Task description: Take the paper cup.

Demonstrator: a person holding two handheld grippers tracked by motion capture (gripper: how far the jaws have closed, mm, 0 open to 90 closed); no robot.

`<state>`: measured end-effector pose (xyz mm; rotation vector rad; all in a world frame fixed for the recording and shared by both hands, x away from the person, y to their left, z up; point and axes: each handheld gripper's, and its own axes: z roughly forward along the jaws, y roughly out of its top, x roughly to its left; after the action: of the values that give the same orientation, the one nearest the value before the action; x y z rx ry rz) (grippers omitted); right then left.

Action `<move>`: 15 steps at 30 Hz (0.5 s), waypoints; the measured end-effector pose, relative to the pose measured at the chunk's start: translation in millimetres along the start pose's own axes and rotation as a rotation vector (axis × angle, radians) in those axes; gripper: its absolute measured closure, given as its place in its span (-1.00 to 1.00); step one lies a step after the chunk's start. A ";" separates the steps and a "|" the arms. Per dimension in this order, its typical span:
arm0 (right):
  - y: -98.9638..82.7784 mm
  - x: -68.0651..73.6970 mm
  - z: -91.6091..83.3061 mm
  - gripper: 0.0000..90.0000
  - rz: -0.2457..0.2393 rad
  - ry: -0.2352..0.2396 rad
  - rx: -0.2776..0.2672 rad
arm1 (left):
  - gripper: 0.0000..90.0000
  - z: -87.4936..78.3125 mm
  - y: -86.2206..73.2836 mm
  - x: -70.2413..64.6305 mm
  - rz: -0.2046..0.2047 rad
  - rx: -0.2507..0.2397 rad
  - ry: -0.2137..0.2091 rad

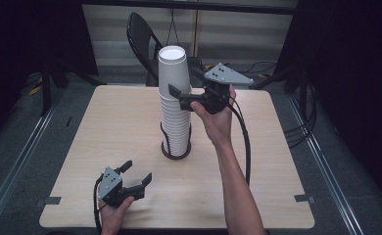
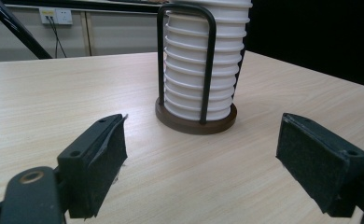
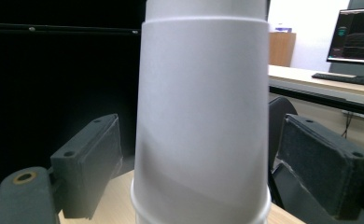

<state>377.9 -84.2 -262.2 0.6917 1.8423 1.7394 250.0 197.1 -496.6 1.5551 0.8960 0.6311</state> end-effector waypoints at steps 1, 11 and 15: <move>2.8 -0.1 6.3 -0.72 -0.005 -0.002 0.008 | -0.65 0.1 0.1 0.1 0.001 0.003 -0.002; 7.9 1.3 30.8 -0.80 -0.004 -0.009 0.046 | -0.65 0.2 0.2 1.2 -0.004 0.000 0.001; 6.1 1.5 40.4 -0.80 -0.008 -0.016 0.078 | -0.65 -0.3 0.1 1.8 0.002 -0.003 -0.004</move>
<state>404.0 -53.0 -258.2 0.7252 1.9079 1.6593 250.8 198.8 -496.7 1.5541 0.8895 0.6301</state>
